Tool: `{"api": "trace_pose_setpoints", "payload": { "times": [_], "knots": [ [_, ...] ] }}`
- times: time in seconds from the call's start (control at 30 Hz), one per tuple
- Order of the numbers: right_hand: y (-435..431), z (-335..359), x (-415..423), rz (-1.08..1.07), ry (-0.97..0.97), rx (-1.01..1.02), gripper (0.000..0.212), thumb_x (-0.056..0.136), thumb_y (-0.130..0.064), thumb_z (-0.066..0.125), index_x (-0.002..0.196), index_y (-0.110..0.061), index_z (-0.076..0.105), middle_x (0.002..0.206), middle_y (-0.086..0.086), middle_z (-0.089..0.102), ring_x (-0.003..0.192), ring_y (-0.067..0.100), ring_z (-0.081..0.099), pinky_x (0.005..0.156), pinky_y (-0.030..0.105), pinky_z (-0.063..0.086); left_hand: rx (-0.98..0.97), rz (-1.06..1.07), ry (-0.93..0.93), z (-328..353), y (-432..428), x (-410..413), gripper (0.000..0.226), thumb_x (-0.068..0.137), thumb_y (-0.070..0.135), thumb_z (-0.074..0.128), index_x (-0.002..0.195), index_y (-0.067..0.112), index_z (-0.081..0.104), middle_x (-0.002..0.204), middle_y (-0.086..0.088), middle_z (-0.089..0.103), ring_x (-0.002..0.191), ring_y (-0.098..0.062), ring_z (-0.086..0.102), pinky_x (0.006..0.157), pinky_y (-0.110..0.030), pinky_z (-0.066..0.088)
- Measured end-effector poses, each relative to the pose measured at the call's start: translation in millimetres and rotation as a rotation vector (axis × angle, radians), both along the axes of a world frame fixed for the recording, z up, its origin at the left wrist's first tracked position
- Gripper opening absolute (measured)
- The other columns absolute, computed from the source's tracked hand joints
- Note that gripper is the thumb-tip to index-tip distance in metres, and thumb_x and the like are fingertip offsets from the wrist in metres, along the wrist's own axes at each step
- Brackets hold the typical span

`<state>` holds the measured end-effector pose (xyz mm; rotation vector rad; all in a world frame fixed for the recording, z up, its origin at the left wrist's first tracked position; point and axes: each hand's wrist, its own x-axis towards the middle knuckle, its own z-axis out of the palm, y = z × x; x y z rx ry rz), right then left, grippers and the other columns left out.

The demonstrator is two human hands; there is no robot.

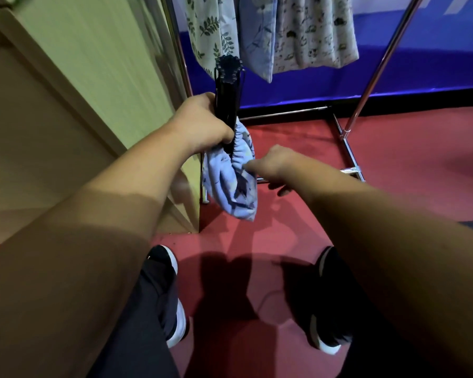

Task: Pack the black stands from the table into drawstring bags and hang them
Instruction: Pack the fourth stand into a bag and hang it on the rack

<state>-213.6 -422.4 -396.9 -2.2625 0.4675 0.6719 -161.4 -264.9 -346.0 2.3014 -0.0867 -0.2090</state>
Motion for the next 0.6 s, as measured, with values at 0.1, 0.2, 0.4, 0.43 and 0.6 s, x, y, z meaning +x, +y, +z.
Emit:
{"api": "trace_pose_setpoints", "payload": {
  "times": [0.1,0.2,0.4,0.43,0.6],
  "knots": [
    [2,2,-4,0.027,0.139,0.186,0.025,0.09,-0.034,0.068,0.095,-0.009,0.07,0.098,0.01,0.074,0.08,0.031,0.073,0.068,0.039,0.063,-0.026,0.009,-0.008,-1,-3,0,0.037,0.067,-0.001,0.083,0.094,0.019,0.067,0.1,-0.008,0.079,0.091,-0.022,0.075,0.089,-0.042,0.063],
    [6,5,-2,0.004,0.154,0.322,0.023,0.09,-0.032,0.066,0.098,-0.01,0.07,0.099,0.015,0.074,0.079,0.034,0.072,0.08,0.048,0.061,-0.05,0.006,0.01,-3,-4,-1,0.044,0.067,-0.001,0.085,0.106,0.012,0.069,0.101,-0.007,0.079,0.099,-0.022,0.076,0.088,-0.038,0.063],
    [-7,-13,6,-0.034,-0.087,0.082,0.01,0.101,-0.009,0.058,0.103,-0.007,0.068,0.097,0.017,0.074,0.073,0.03,0.077,0.061,0.04,0.067,0.039,-0.13,0.011,-3,-10,-4,0.053,0.059,0.017,0.096,0.102,0.014,0.065,0.095,-0.006,0.078,0.091,-0.02,0.077,0.085,-0.041,0.064],
    [-9,-13,7,-0.046,-0.108,0.083,0.011,0.101,-0.005,0.057,0.1,-0.007,0.067,0.095,0.017,0.073,0.071,0.029,0.076,0.059,0.038,0.066,0.076,-0.158,0.019,-2,-10,-5,0.06,0.056,0.022,0.099,0.104,0.011,0.064,0.094,-0.005,0.077,0.089,-0.02,0.076,0.084,-0.04,0.063],
    [-11,-7,16,0.006,-0.189,0.037,0.02,0.098,0.003,0.054,0.09,-0.004,0.07,0.086,0.022,0.076,0.061,0.032,0.075,0.056,0.036,0.066,0.325,-0.216,-0.033,3,-6,-4,0.045,0.069,0.035,0.099,0.088,0.016,0.062,0.076,0.002,0.063,0.07,-0.016,0.059,0.058,-0.029,0.043]
  ]
}}
